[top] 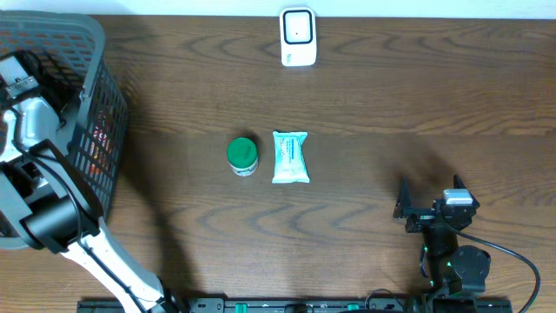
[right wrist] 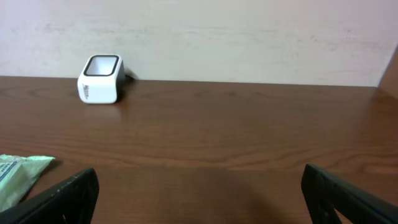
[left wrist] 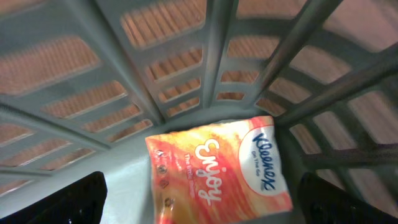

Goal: Scan the item barcode
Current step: 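Reach the left gripper into the basket and grasp the orange Enjoy packet, then place the orange packet on the table right of the wipes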

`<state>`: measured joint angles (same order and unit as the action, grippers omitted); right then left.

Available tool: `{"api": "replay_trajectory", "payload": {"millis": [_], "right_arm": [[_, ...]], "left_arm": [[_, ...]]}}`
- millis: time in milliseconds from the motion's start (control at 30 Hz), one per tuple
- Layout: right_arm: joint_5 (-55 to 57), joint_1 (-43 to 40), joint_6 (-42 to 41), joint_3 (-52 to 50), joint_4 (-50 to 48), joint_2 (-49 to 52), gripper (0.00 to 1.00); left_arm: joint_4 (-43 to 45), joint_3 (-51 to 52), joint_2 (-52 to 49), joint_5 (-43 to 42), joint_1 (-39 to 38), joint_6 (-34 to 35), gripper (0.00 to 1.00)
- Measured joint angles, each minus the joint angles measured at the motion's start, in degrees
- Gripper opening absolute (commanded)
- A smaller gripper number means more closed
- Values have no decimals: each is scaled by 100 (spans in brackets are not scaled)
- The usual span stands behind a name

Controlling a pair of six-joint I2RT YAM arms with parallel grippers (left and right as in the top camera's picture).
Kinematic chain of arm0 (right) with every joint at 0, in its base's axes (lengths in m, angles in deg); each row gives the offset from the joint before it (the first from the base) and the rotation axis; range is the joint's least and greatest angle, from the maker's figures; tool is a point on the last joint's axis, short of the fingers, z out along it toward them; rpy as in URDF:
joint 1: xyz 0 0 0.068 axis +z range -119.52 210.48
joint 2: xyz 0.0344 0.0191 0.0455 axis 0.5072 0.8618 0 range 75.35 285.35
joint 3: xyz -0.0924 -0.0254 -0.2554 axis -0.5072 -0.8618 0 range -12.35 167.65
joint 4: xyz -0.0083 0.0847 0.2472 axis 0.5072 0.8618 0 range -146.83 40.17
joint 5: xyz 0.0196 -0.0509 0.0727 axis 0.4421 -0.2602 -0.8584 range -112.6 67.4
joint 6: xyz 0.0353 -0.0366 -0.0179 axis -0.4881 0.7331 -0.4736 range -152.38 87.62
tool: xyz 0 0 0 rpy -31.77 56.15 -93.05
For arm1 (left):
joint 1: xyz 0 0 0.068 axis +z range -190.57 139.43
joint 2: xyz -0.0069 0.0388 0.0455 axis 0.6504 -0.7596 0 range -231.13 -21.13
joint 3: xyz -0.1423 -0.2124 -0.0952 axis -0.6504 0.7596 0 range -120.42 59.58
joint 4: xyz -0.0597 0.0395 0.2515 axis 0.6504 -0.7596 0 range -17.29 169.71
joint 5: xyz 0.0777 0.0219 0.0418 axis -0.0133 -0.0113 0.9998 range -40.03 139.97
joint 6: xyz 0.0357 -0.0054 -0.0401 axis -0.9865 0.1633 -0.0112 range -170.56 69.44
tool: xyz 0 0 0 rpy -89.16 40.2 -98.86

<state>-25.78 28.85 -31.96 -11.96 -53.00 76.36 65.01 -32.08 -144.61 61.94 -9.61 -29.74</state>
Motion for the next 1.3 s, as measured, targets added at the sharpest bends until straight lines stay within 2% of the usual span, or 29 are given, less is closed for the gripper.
{"api": "replay_trajectory", "payload": {"millis": [400,467,533,567,833,1000,1100,1200,1300], "right_arm": [[0,0,0,0,0,0,99],[2,0,0,0,0,0,99],[0,0,0,0,2,0,99],[0,0,0,0,0,0,99],[2,0,0,0,2,0,99],[2,0,0,0,0,0,99],[0,0,0,0,2,0,99],[2,0,0,0,0,0,99],[0,0,0,0,4,0,99]], "left_arm": [[372,0,-393,-166,-28,37,97],[407,0,-415,-221,-37,37,81],[437,0,-417,-260,-39,28,49],[455,0,-417,-271,-39,68,43],[310,-2,-402,-282,-42,70,42],[-28,22,81,-315,-42,-72,42],[-219,63,883,-317,-42,-122,42],[-424,63,2092,-413,-44,-120,42],[-922,11,3451,-940,-83,46,42]]}}
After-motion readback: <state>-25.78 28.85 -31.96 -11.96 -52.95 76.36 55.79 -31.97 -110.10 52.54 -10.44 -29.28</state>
